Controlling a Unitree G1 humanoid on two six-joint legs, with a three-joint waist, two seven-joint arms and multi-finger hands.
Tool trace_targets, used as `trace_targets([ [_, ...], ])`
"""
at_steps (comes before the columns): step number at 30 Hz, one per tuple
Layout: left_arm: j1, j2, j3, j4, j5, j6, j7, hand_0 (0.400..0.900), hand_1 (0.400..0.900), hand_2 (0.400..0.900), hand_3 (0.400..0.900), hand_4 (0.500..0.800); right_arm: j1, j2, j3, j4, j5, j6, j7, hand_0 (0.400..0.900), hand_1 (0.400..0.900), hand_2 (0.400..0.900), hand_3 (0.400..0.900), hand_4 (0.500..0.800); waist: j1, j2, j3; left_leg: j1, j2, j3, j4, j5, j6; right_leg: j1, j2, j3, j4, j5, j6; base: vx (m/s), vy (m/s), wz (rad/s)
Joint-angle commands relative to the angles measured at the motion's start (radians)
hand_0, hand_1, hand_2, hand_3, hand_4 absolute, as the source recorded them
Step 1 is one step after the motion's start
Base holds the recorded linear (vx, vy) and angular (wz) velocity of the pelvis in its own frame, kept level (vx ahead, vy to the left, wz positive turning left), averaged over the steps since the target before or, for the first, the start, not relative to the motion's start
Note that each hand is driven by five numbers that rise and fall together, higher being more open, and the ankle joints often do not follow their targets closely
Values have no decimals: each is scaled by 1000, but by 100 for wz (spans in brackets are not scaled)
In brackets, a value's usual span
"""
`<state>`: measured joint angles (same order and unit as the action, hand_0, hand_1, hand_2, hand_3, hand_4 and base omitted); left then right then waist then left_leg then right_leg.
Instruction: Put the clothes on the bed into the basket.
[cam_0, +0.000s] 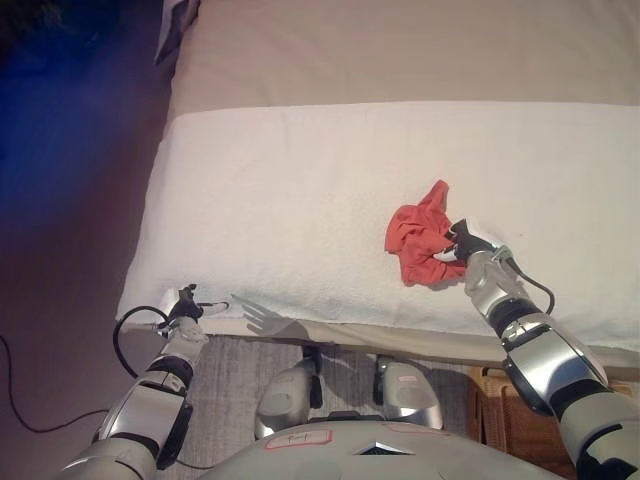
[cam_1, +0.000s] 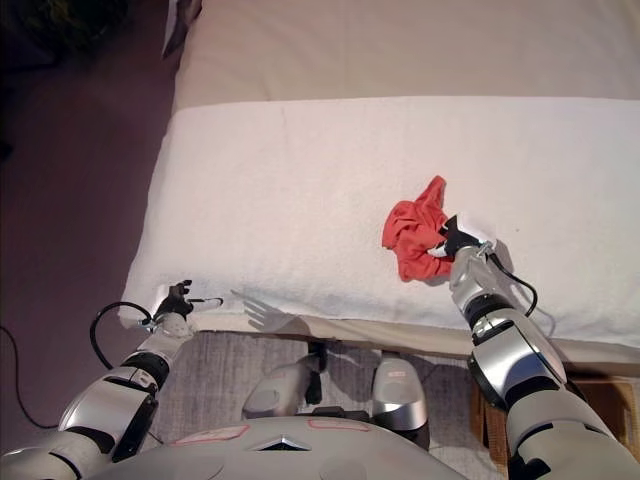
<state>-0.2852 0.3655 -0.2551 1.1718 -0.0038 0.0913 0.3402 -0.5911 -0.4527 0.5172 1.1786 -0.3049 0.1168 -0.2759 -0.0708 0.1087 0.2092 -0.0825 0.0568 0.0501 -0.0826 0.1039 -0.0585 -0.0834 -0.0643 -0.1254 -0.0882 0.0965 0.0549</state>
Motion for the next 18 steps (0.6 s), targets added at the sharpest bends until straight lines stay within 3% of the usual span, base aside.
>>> trace_targets([
  [1,-31,28,-28,75,41,6,29,900,900,900,900,800,-75,-131,-41,75,3,19,-53,400,400,400,400,500,-17,-24,-73,95,7,92,-5,-114,-23,17,-38,67,1,-60,56,30,-10,-50],
  [13,-50,138,26,49,34,5,-20,900,900,900,900,800,1,-445,-205,239,-46,60,7,400,400,400,400,500,-76,-25,-121,192,14,213,-5,-153,-15,33,-13,182,1,-46,76,10,-4,-44],
  [18,-36,161,35,32,48,5,-40,900,900,900,900,800,69,-503,-280,265,-34,62,18,400,400,400,400,500,-97,-12,-121,204,17,236,-5,-154,-17,32,-8,196,1,-44,80,12,-8,-14],
])
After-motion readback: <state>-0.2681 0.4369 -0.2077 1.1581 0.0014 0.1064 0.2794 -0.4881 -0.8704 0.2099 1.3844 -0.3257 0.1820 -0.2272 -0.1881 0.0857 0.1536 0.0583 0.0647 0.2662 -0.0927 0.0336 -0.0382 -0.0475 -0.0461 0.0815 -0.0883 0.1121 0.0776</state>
